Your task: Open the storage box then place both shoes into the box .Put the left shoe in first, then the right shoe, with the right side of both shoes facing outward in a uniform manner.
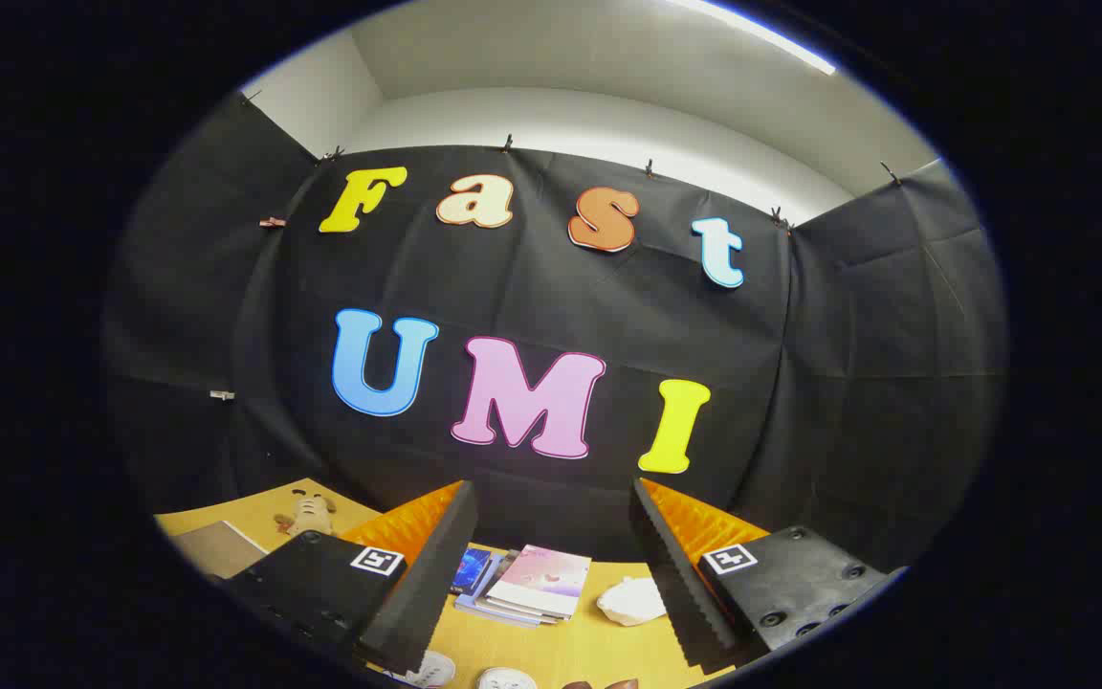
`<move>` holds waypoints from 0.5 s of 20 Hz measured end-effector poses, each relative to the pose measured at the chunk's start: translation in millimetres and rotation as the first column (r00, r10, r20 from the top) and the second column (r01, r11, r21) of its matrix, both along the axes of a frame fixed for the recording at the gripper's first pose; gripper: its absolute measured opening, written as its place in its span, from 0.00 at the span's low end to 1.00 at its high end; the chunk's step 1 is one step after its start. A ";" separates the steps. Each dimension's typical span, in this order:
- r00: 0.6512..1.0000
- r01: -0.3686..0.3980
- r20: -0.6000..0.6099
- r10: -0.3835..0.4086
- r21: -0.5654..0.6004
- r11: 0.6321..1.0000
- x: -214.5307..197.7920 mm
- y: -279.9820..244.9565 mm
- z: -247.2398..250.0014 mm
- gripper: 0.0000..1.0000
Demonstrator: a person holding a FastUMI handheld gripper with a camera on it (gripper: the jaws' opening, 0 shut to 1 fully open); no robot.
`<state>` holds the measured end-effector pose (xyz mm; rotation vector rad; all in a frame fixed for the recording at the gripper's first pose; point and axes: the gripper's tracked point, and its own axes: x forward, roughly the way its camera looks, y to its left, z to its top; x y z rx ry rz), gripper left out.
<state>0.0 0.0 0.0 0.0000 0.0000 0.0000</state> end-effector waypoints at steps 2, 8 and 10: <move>1.000 0.003 -0.002 -0.003 0.025 1.000 -0.8 -1.8 -1.1 0.97; 1.000 0.003 -0.021 -0.002 0.017 1.000 -0.8 -7.6 -10.2 0.97; 1.000 0.002 -0.024 -0.002 0.011 1.000 -0.6 -6.6 -12.1 0.97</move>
